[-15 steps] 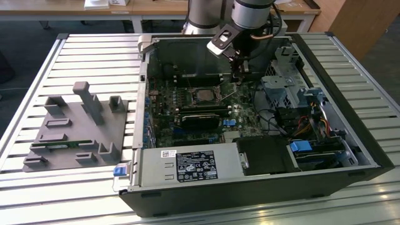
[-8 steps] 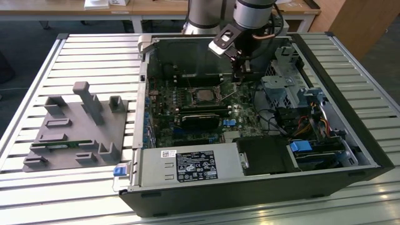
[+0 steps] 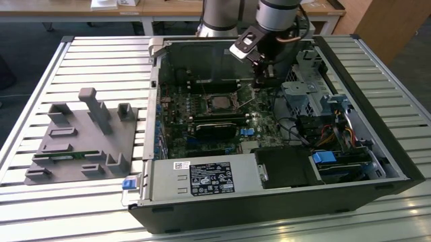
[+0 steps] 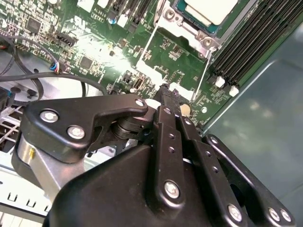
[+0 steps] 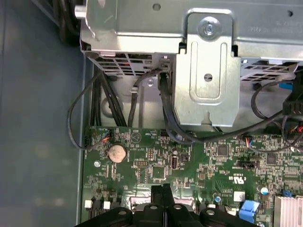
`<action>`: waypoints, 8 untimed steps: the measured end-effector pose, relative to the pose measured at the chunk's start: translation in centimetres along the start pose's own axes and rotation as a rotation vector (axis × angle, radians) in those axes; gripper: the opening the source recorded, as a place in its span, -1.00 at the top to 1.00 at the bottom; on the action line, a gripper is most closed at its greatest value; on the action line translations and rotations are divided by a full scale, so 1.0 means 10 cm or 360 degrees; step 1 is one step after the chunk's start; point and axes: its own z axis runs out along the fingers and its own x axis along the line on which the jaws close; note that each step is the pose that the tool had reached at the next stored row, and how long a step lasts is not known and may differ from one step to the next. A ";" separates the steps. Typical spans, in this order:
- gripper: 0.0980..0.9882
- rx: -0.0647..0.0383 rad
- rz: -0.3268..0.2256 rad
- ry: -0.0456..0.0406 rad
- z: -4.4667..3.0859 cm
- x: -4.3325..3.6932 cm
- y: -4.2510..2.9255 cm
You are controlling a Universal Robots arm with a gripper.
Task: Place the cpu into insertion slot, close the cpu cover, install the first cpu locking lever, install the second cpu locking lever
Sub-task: 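Close the cpu cover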
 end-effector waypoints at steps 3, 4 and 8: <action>0.98 0.0000 0.0000 -0.0001 0.006 0.003 0.031; 0.98 0.0000 0.0000 -0.0001 0.007 0.004 0.040; 0.98 0.0000 0.0000 0.0000 0.019 0.007 0.076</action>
